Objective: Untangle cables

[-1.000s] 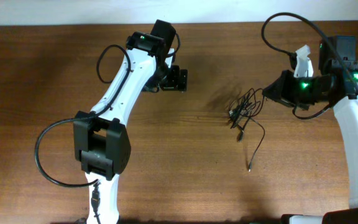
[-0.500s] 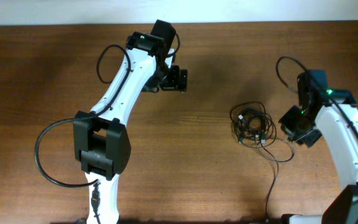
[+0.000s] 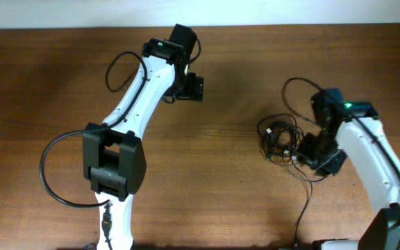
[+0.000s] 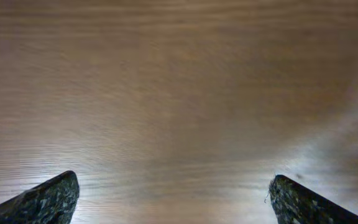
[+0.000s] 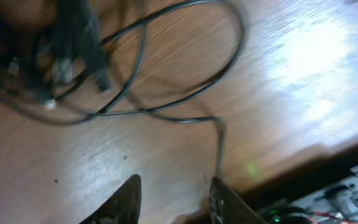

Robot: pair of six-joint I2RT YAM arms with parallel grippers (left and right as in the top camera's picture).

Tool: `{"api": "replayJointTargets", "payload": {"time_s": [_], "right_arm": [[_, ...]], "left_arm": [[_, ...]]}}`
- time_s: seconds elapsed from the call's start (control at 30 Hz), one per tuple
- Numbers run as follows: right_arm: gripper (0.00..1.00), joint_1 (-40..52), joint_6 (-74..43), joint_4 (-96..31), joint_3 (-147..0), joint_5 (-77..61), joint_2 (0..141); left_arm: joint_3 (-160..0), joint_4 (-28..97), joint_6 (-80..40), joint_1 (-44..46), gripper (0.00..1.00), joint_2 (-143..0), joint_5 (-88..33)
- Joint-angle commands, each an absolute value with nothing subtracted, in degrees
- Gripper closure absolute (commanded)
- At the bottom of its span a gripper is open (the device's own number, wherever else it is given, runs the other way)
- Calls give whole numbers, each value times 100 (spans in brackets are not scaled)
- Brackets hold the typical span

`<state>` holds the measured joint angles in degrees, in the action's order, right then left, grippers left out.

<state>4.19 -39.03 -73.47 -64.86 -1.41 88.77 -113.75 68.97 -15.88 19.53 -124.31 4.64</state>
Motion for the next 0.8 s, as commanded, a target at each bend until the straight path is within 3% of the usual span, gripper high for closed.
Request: {"api": "replayJointTargets", "payload": {"time_s": [0.0, 0.03, 0.1, 0.13, 0.23, 0.27, 0.4, 0.77], "right_arm": [[66, 1031, -3920, -7000, -6276, -220, 8851], [73, 1295, -3918, -6812, -6276, 69, 8851], [78, 1564, -3433, -6545, -6276, 220, 8851], [77, 1680, -3109, -6412, -6276, 222, 8851], [55, 1811, -2676, -5922, -6136, 464, 8858], [54, 1789, -2674, -5780, -6023, 762, 8858], [53, 1723, -2016, -5245, -5513, 1081, 8858], [54, 1723, -1625, -3291, -4217, 537, 8866]], "left_arm": [[-11327, 6836, -1584, 1905, 1, -12663, 1050], [-11327, 6831, -1584, 1894, 1, -12783, 1050], [-11327, 6823, -1584, 1890, 1, -13034, 1035], [-11327, 6842, -1584, 1890, 1, -13157, 1035], [-11327, 6842, -1581, 1876, 1, -13415, 996], [-11327, 6840, -1581, 1857, 1, -13415, 851], [-11330, 6840, -1581, 1859, 1, -13415, 600], [-11330, 6838, -1581, 1859, 1, -13415, 580]]}}
